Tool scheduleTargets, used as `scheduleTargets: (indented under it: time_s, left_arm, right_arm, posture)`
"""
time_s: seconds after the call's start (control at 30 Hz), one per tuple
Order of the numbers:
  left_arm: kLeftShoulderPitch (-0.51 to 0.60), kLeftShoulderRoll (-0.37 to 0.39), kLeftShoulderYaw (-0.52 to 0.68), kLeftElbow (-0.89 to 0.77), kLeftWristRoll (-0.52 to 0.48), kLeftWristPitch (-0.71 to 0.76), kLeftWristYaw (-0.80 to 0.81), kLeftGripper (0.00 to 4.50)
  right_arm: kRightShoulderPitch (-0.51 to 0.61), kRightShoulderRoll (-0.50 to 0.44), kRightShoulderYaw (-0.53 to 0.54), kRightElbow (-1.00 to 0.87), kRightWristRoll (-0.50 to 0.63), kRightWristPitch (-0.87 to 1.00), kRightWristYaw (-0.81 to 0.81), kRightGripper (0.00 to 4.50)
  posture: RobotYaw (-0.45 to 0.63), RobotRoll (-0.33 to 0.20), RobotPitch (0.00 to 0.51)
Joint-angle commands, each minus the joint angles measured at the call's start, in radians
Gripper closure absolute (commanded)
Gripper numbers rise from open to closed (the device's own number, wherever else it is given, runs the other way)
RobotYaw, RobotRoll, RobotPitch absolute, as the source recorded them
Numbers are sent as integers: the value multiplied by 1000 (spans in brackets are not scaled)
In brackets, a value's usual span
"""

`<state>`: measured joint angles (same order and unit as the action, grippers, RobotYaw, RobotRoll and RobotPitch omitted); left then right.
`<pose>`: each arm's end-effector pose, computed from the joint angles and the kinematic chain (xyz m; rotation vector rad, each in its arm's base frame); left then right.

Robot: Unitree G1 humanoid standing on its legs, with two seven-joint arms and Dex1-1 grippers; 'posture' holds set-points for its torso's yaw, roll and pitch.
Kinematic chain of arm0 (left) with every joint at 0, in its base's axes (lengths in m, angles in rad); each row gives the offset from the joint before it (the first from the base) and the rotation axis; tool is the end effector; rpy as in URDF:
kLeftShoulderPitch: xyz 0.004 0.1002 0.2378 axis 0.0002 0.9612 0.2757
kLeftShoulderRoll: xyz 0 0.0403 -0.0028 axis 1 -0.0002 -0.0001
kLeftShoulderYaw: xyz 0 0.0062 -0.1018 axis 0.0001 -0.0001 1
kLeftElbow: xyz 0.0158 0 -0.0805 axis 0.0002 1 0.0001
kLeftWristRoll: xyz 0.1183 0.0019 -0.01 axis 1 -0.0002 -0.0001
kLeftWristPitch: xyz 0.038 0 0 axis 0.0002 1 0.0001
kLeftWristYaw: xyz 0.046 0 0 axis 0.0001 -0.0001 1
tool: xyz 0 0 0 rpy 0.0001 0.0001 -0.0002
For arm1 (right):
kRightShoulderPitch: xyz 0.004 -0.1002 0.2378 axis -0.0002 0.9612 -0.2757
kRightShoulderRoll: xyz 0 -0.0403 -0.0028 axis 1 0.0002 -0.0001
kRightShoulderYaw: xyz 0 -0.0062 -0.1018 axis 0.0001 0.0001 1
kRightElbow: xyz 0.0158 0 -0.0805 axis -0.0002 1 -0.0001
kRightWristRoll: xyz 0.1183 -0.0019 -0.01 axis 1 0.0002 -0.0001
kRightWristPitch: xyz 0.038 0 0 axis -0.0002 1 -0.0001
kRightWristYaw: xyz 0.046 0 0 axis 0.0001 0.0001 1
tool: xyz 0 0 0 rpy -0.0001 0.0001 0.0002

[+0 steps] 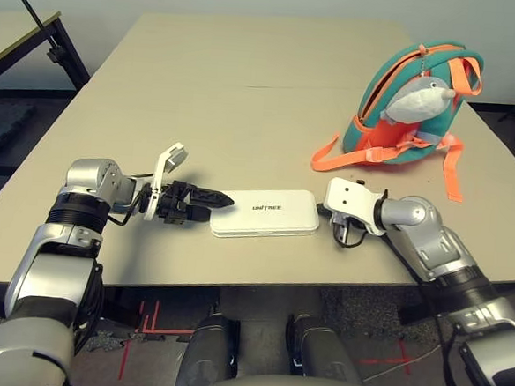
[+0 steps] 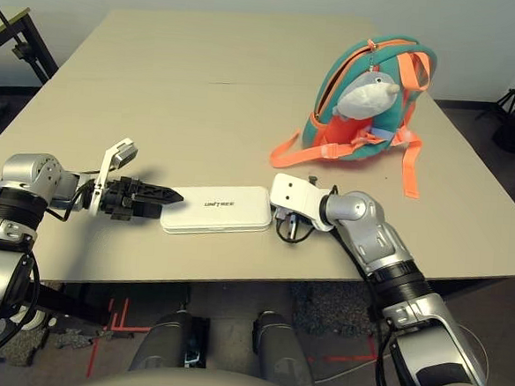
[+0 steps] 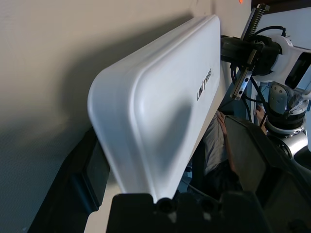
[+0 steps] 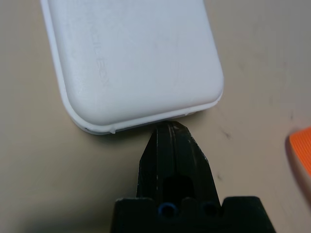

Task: Put the pencil case into the backpack and zip it.

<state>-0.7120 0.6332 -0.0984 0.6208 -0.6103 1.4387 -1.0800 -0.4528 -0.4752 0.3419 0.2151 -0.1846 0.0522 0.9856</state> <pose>0.3018 0.2605 0.1117 -0.7531 1.1321 -0.8326 0.2965 -0.1626 0.1042 -0.7848 0.2488 1.1866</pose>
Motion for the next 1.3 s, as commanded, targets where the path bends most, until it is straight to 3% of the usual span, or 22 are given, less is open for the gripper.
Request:
scheduleTargets:
  time_s: [0.03, 0.27, 0.37, 0.53, 0.63, 0.8, 0.9, 1.23, 1.3]
  left_arm:
    - [15, -16, -19, -11, 6, 6, 3, 0]
    - [17, -18, -18, -20, 3, 10, 2, 0]
    - [18, -18, -16, -22, 1, 9, -1, 566]
    - [16, -16, -10, -23, 2, 2, -2, 2348]
    - [11, -13, -3, -17, 5, -8, -3, 3118]
    - [3, -10, 25, -13, 4, -35, -3, 3194]
    - [-15, -6, 73, -16, -2, -60, 11, 3194]
    - [-74, 21, 238, -49, -48, -104, 64, 3194]
    - [-76, 23, 254, -58, -55, -98, 68, 3194]
  right_arm:
    - [-4, 18, 35, -24, 15, -2, 23, 4460]
    - [-17, 23, 33, -8, 9, -10, 25, 4460]
    - [-20, 18, 29, -3, 8, -13, 26, 4500]
    - [-22, 3, 19, 8, 6, -17, 24, 4500]
    - [-23, -8, 7, 15, 9, -15, 18, 4500]
    - [-1, -30, -50, -4, 60, 52, 17, 4500]
    - [29, -51, -163, -55, 150, 166, -12, 3894]
    - [134, -75, -539, -163, 349, 417, -245, 178]
    - [155, -79, -578, -184, 373, 448, -277, 0]
  posture:
    - [-165, 0, 58]
    - [-166, 0, 59]
    - [-166, 0, 60]
    - [-164, 0, 60]
    - [-163, 0, 59]
    - [-156, 0, 57]
    - [-155, 0, 57]
    - [-175, 0, 55]
    - [-172, 0, 51]
